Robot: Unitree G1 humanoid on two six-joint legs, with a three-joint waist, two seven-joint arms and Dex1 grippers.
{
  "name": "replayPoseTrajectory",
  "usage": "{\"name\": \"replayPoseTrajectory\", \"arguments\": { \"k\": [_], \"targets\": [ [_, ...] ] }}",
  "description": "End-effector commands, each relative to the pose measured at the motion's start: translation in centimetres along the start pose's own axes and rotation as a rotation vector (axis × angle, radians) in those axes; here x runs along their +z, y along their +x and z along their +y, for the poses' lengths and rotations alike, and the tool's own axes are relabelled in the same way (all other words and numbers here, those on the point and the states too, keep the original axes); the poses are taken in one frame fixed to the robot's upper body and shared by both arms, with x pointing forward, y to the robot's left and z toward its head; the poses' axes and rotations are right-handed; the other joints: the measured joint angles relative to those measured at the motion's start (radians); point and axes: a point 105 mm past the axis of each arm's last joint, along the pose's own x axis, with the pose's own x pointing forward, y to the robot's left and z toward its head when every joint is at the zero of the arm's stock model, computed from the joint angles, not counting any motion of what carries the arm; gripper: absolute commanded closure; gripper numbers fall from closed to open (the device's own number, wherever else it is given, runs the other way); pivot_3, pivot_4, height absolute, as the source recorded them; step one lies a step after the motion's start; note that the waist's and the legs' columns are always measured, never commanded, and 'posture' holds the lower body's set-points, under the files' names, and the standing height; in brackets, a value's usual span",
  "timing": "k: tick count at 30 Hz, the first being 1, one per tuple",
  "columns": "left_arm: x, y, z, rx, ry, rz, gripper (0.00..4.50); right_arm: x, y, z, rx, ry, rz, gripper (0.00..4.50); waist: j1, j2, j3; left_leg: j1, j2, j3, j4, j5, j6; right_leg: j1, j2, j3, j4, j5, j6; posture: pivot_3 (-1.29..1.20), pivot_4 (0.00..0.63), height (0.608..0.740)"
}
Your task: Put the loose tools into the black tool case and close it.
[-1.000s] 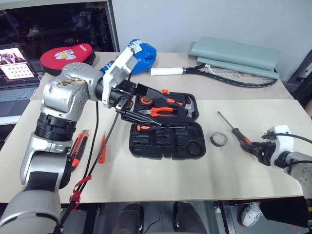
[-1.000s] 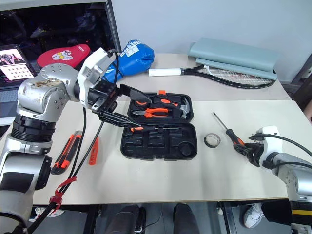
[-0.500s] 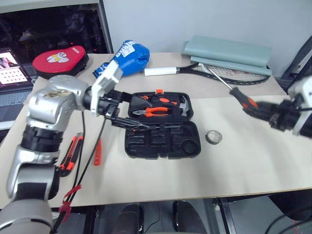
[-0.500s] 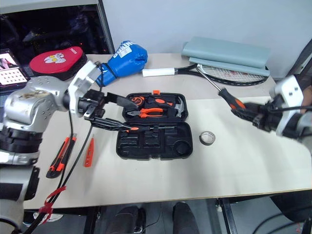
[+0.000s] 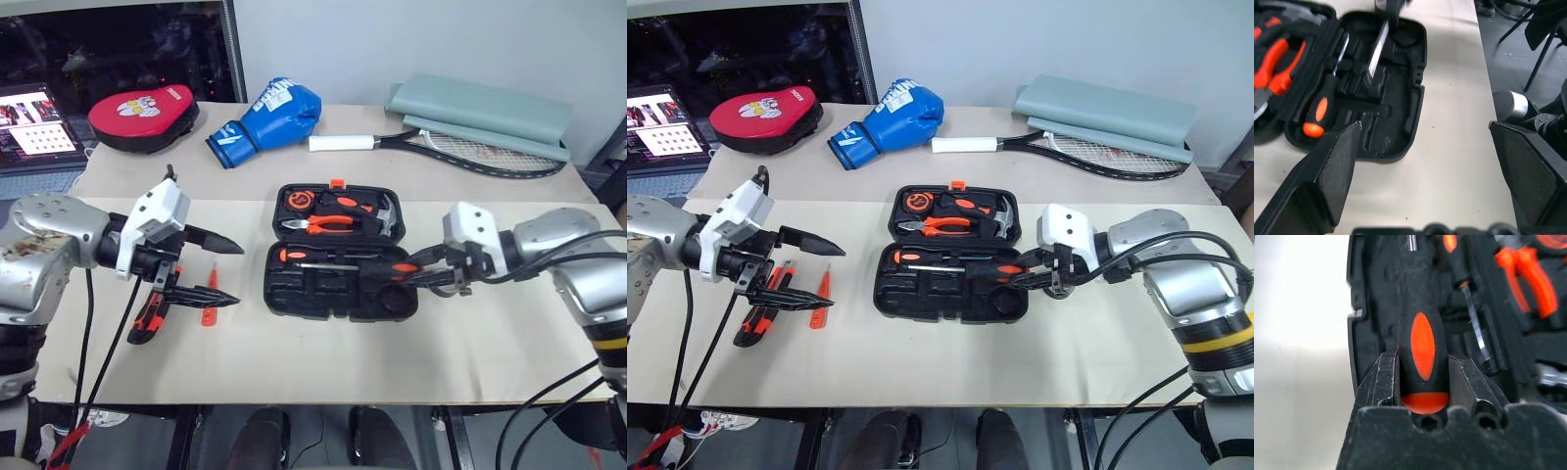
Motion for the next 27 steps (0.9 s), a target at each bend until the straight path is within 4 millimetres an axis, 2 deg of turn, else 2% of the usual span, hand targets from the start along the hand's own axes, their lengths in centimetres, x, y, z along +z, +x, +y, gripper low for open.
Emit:
{"name": "replayPoseTrajectory", "arguments": {
  "k": [1,4,15,21,23,24,27],
  "targets": [
    [2.1,-0.4,-0.5,0.0,0.053,-0.041,0.0,0.1,-0.5,-1.4,-0.027,-0.06,0.017,3.48,-0.004,0.0,0.0,0.0,0.0,0.0,0.0,0.0,0.0,0.0,0.0,0.0,0.0,0.0,0.0,0.0,0.15,0.737],
    [2.3,-0.2,-0.6,-0.005,0.055,-0.043,0.0,-0.4,0.0,-2.3,-0.043,-0.03,0.013,3.48,-0.012,0.0,0.0,0.0,0.0,0.0,0.0,0.0,0.0,0.0,0.0,0.0,0.001,0.0,0.0,0.0,0.15,0.737],
    [2.9,0.4,-0.1,-0.005,0.078,-0.062,0.0,-1.0,2.2,-3.6,-0.056,-0.02,0.013,3.48,-0.016,0.0,0.0,0.001,0.0,0.0,0.0,0.001,-0.001,0.0,0.001,0.0,0.001,0.0,-0.001,0.0,0.15,0.737],
    [3.0,0.6,0.0,-0.008,0.086,-0.066,0.0,-1.7,2.6,-4.1,-0.064,-0.014,0.033,3.48,-0.016,0.0,0.0,0.001,-0.001,0.0,0.0,0.001,-0.001,0.0,0.001,0.0,0.001,0.0,-0.001,0.0,0.15,0.737],
    [3.0,0.7,0.1,-0.007,0.088,-0.067,0.0,-1.8,2.5,-4.0,-0.059,-0.018,0.034,2.48,-0.016,0.0,0.0,0.001,-0.001,0.0,0.0,0.001,-0.002,0.0,0.001,0.0,0.001,0.0,-0.001,0.0,0.15,0.737],
    [3.0,0.7,0.2,-0.007,0.09,-0.068,0.0,-1.7,2.5,-4.1,-0.062,-0.017,0.03,2.27,-0.016,0.0,0.0,0.001,-0.001,0.0,0.0,0.001,-0.002,0.0,0.001,0.0,0.001,0.0,-0.001,0.0,0.15,0.737],
    [3.1,0.8,0.4,-0.007,0.094,-0.069,0.0,-1.2,2.4,-4.3,-0.071,-0.019,0.009,1.16,-0.016,0.0,0.0,0.001,-0.001,0.0,0.0,0.001,-0.002,0.0,0.001,0.0,0.001,0.0,-0.001,0.0,0.15,0.737]
  ]
}}
